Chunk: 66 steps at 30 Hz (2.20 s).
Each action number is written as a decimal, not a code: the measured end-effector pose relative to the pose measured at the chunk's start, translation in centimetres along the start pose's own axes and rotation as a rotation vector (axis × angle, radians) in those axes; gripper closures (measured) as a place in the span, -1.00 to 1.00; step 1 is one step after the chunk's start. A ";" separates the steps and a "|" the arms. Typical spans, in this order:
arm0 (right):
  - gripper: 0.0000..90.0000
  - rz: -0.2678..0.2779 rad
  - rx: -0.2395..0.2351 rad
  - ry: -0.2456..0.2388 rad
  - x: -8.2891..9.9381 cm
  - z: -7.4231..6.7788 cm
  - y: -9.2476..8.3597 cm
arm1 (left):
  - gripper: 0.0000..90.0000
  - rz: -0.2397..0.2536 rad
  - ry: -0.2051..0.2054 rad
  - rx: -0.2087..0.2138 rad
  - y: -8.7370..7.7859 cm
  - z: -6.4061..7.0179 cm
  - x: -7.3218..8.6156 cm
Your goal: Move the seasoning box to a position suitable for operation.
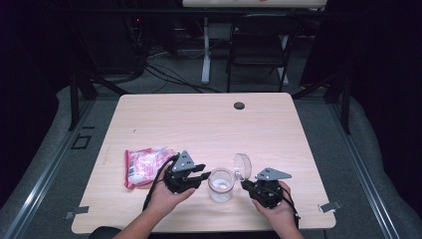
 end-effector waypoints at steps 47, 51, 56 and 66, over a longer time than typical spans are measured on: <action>0.61 0.064 -0.014 0.106 -3.3 3.7 3.2 | 0.16 0.034 -0.104 -0.252 -6.5 -7.4 4.8; 0.58 0.067 -0.002 0.102 -3.3 3.8 2.9 | 0.10 0.010 -0.073 -0.257 -5.8 -6.8 4.9; 0.57 0.074 -0.003 0.103 -3.3 3.8 3.0 | 0.14 -0.015 -0.063 -0.246 -5.3 -6.3 5.2; 0.53 0.070 -0.004 0.099 -3.3 3.8 3.0 | 0.05 -0.073 0.007 -0.272 -4.3 -5.6 5.7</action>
Point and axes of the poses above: each handheld gripper's, and its own axes: y roughly forward along the jaws, x roughly out of its underside, z roughly to its right, the point moved 6 cm from there along y, roughly forward along the jaws, and after that the axes turned 10 degrees about z, right-handed, at the moved point
